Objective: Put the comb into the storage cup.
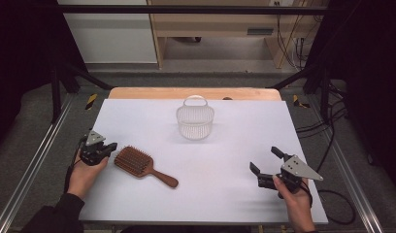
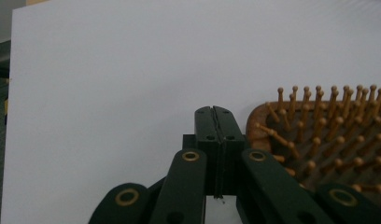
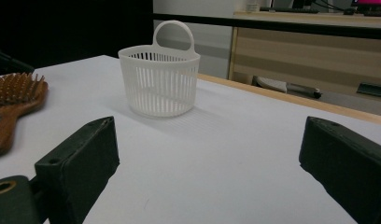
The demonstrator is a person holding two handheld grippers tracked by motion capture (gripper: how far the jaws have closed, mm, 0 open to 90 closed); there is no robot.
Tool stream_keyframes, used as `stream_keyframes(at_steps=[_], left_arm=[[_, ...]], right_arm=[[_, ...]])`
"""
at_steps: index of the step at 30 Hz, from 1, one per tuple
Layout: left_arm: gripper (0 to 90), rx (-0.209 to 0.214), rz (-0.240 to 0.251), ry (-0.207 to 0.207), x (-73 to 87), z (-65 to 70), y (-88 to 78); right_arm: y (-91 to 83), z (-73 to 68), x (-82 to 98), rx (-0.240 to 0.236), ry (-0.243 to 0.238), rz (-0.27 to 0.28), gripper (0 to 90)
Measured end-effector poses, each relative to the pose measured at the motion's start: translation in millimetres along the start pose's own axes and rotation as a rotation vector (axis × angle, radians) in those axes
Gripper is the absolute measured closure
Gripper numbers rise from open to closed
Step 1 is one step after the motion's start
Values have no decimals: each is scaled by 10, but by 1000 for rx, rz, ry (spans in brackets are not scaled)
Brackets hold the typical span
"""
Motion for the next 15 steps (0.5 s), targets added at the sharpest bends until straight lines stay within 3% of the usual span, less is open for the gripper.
stream_keyframes(at_steps=[15], left_arm=[[900, 23, -34, 32, 91, 93, 7]], right_arm=[[0, -5, -1, -2, 1, -2, 50]])
Point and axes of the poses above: each handheld gripper's, and its own axes: y roughly forward along the jaws, x roughly out of its underside, z roughly to its right, the point moved 2 cm from there along y, roughly forward along the jaws, and after that the axes turned 4 degrees about -y, right-handed, at the moved point
